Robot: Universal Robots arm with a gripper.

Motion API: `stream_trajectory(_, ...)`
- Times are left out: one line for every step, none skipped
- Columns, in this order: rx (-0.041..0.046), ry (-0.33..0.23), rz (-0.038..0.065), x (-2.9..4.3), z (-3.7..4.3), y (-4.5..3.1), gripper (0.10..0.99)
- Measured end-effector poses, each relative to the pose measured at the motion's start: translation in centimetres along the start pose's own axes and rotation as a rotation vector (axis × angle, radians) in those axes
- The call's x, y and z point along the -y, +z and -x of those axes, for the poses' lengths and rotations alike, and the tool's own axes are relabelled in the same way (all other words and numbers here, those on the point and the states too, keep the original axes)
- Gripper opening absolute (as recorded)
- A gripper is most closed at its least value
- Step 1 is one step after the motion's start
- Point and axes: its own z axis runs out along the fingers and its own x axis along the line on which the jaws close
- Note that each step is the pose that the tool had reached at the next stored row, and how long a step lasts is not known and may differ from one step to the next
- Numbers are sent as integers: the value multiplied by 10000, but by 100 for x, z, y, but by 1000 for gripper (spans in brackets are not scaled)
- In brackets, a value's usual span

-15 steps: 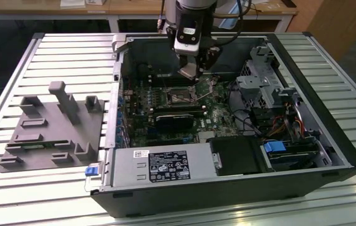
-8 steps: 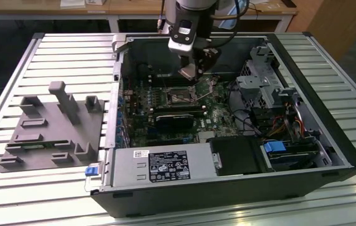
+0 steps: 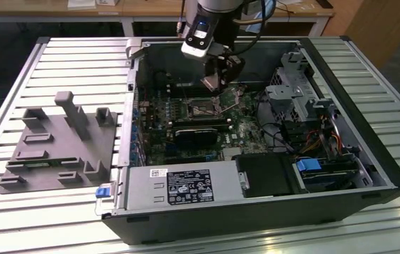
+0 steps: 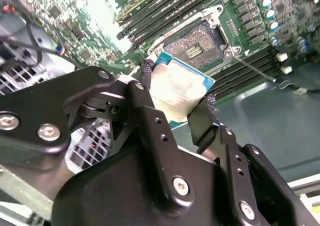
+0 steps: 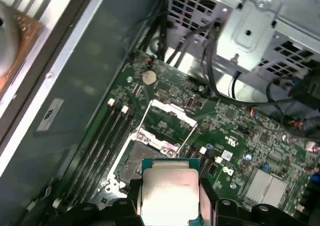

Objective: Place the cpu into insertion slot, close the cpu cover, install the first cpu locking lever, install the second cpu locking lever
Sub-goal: 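Place the cpu into insertion slot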

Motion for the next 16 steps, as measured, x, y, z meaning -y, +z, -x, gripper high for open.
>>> stream_trajectory(16, 184, 0, 0, 0, 3, 541)
stream_trajectory(32, 364, -1, 0, 0, 6, 541)
stream_trajectory(47, 542, -2, 1, 0, 8, 541)
stream_trajectory(63, 722, -2, 1, 0, 11, 541)
stream_trajectory(78, 901, -2, 1, 0, 14, 541)
stream_trajectory(96, 1089, -3, 2, 0, 17, 541)
stream_trajectory(113, 1268, -4, 2, 0, 21, 541)
stream_trajectory(128, 1446, -4, 2, 0, 25, 541)
stream_trajectory(144, 1626, -5, 2, 0, 29, 541)
stream_trajectory(160, 1804, -6, 3, 0, 33, 541)
stream_trajectory(175, 1985, -6, 3, 0, 38, 541)
stream_trajectory(190, 2163, -5, 4, 0, 44, 541)
stream_trajectory(205, 2342, -5, 4, 0, 49, 541)
stream_trajectory(221, 2538, -6, 5, 0, 56, 541)
stream_trajectory(237, 2717, -6, 6, 0, 65, 541)
stream_trajectory(252, 2889, -7, 6, 0, 73, 541)
